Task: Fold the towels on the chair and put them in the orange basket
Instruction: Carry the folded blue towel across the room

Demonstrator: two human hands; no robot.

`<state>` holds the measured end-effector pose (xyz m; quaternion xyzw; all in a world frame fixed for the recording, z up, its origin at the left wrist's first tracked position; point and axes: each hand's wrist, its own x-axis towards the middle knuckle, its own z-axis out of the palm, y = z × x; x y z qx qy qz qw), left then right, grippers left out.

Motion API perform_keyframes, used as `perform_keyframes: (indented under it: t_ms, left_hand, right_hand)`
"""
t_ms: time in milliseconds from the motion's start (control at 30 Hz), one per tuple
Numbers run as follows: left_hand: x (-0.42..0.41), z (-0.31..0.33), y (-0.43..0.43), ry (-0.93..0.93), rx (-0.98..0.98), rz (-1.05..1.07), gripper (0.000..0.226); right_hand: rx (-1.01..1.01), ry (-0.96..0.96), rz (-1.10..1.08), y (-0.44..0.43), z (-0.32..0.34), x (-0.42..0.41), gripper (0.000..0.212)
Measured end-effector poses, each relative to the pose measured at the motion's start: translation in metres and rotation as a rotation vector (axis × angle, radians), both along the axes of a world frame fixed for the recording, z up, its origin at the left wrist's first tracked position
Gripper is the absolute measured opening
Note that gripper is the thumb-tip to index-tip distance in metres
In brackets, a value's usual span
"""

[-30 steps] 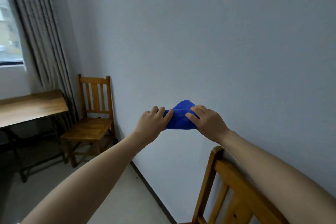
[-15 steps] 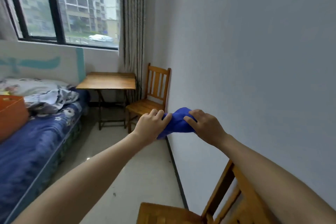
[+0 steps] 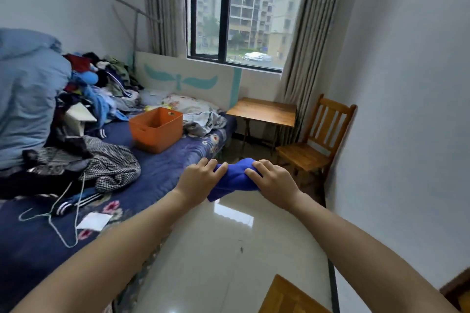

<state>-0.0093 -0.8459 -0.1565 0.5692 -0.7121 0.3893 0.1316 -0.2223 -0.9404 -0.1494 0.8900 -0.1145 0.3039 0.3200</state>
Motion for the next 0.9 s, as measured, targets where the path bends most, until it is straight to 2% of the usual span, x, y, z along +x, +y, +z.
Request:
perform_keyframes:
  t_ms: [67, 200, 300, 367, 433, 567, 700, 900]
  left_hand:
    - [0.034, 0.000, 0.011, -0.016, -0.023, 0.029, 0.065]
    - [0.102, 0.016, 0.028, -0.061, -0.089, 0.077, 0.034]
    - [0.140, 0.025, 0.039, -0.062, -0.087, 0.086, 0.042]
    - [0.162, 0.026, 0.041, -0.067, -0.073, 0.096, 0.055]
    - [0.180, 0.028, 0.039, -0.073, -0.071, 0.135, 0.054]
    - [0.203, 0.023, 0.025, -0.035, -0.066, 0.139, 0.050]
    - [0.221, 0.005, -0.006, 0.012, -0.049, 0.145, 0.067]
    - [0.235, -0.006, -0.091, 0.003, 0.027, 0.162, 0.072]
  right_hand:
    - [0.006, -0.009, 0.038, 0.002, 0.000, 0.037, 0.051]
    - [-0.027, -0.046, 0.129, 0.004, 0.007, 0.112, 0.044]
    - [-0.069, -0.095, 0.155, 0.009, 0.013, 0.157, 0.029]
    - [-0.062, -0.075, 0.180, 0.010, 0.012, 0.181, 0.038]
    - [-0.070, -0.060, 0.187, 0.006, 0.013, 0.201, 0.045]
    - [-0.063, -0.022, 0.202, -0.014, 0.017, 0.228, 0.036]
    - [-0.072, 0.013, 0.227, -0.048, 0.008, 0.247, 0.025]
    - [-0.027, 0.004, 0.201, -0.130, -0.010, 0.257, 0.027]
